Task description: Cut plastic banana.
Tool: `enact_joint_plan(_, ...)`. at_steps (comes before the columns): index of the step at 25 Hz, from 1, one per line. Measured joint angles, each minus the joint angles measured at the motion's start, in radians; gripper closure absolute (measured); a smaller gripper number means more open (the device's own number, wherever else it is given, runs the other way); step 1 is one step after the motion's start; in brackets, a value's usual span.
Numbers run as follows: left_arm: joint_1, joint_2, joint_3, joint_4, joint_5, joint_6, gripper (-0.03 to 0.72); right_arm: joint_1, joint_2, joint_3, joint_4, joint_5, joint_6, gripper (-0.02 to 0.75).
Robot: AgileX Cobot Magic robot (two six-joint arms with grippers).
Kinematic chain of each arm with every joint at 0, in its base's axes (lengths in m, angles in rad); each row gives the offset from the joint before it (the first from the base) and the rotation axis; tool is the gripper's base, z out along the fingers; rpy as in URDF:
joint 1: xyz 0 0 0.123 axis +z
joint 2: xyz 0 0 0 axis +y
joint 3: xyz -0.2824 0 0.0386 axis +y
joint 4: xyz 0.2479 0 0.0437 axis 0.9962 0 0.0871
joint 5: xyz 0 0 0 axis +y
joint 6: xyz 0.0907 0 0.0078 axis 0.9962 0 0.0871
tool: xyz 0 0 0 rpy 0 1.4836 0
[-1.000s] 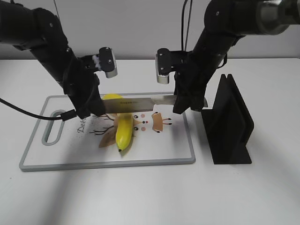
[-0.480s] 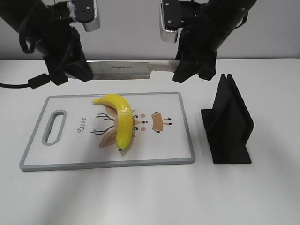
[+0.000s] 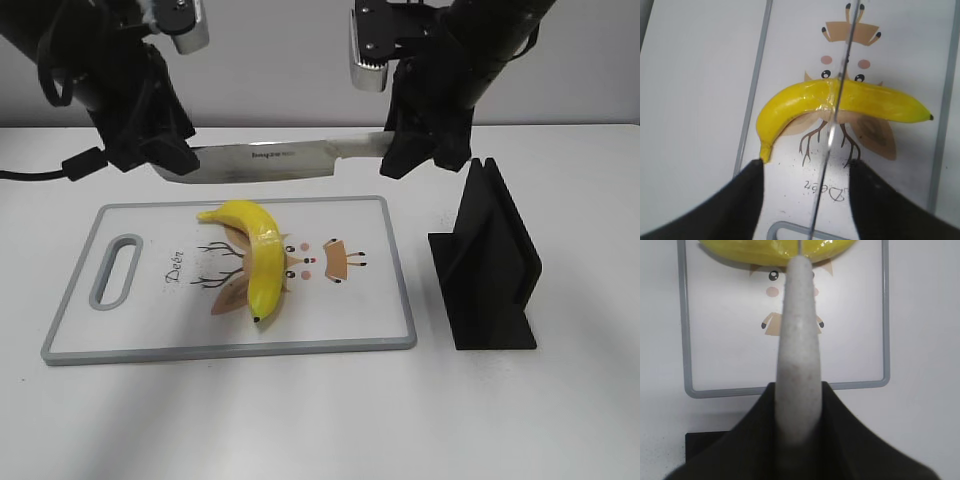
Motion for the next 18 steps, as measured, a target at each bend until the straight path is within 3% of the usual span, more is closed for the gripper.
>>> enact_joint_plan(2, 0.0, 0.0, 0.0, 0.0, -0.012, 0.0, 0.083, 0.0, 0.0, 0.0, -0.001, 0.005, 0.0, 0.572)
enact_joint_plan(7, 0.001, -0.038, 0.0, 0.031, -0.112, -0.099, 0.065, 0.0, -0.005, 0.0, -0.022, 0.032, 0.045, 0.572)
enact_joint_plan(13, 0.035, -0.119, -0.001, 0.244, -0.209, -0.615, 0.069, 0.0, -0.048, -0.032, -0.069, 0.117, 0.308, 0.572)
enact_joint_plan(16, 0.075, -0.121, -0.046, 0.365, -0.067, -0.898, 0.074, 0.0, -0.054, -0.06, -0.091, 0.15, 0.458, 0.572)
enact_joint_plan(18, 0.119, -0.114, -0.09, 0.413, 0.06, -1.022, 0.08, 0.0, -0.054, -0.074, -0.098, 0.155, 0.57, 0.572)
